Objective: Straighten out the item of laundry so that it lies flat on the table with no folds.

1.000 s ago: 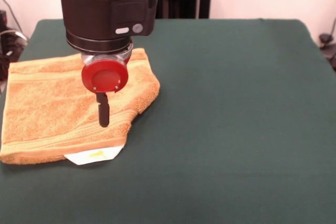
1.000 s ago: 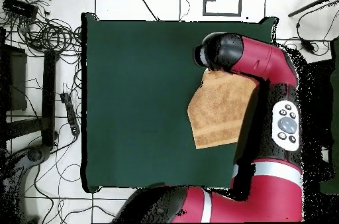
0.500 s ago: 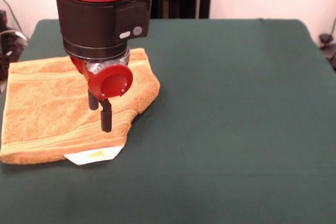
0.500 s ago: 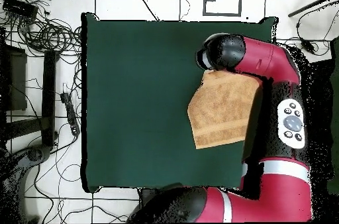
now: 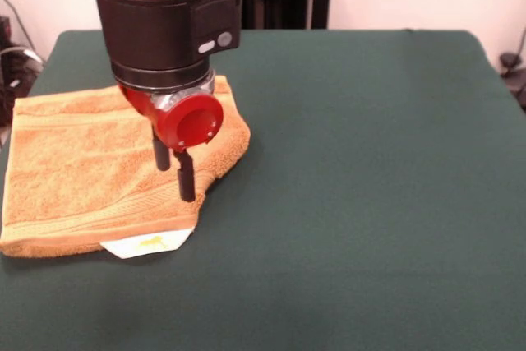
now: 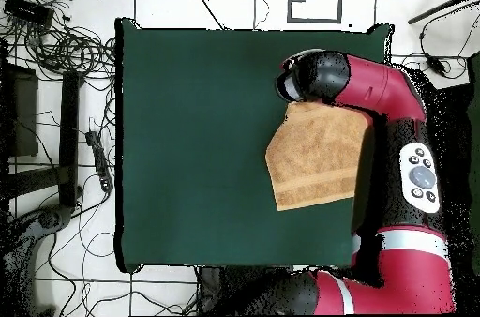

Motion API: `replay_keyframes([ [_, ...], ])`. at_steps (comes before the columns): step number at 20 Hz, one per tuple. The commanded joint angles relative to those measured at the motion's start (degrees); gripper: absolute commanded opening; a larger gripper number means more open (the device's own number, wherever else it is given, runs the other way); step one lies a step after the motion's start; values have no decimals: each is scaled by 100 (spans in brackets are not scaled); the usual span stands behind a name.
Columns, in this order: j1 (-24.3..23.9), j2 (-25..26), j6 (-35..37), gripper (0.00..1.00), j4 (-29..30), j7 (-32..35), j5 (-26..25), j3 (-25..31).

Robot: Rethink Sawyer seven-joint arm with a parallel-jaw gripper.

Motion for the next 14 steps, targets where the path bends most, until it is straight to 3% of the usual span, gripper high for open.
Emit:
replay_keyframes([
  [1,77,-29,-244,100,1184,-1245,-15,907],
  [14,333,350,218,100,773,-825,-264,612],
])
